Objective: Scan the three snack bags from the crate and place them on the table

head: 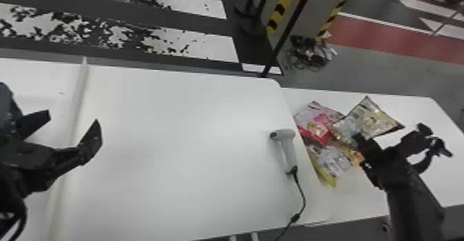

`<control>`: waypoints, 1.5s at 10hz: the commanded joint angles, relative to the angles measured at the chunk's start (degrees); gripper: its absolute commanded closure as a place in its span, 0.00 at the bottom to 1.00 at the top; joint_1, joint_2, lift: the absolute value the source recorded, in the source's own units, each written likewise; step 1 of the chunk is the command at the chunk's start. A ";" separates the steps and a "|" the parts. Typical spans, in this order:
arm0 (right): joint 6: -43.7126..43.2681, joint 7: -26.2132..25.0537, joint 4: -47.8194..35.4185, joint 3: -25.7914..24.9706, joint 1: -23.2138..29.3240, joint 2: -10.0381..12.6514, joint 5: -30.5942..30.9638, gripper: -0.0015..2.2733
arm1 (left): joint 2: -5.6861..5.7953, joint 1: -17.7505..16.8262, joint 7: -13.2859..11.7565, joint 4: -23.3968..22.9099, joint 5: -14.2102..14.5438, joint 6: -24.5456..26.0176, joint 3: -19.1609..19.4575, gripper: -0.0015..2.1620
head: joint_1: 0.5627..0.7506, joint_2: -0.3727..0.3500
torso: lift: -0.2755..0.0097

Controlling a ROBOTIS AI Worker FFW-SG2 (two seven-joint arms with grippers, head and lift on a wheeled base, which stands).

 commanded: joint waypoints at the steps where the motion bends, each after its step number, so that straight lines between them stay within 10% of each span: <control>1: 6.78 -0.10 0.24 0.11 0.20 0.00 -0.28 0.32 | 0.00 0.09 0.00 0.06 -0.24 -0.06 -0.26 0.01 | 0.70 0.03 | 0.75; 2: 8.89 -0.98 0.15 0.20 0.29 0.00 -0.02 0.00 | 0.00 0.26 0.08 -0.03 -0.24 -0.06 -0.26 0.01 | 0.70 0.03 | 0.75; 8: 17.15 -4.50 -24.28 0.20 11.98 3.78 0.68 0.03 | 0.00 1.23 0.26 -0.91 -0.24 0.12 -0.35 0.01 | 0.70 0.03 | 0.75; 15: 10.29 -0.80 -65.59 8.90 31.05 17.05 9.03 0.04 | 0.35 3.78 0.70 -9.88 -0.50 2.05 -0.79 0.01 | 0.70 0.03 | 0.75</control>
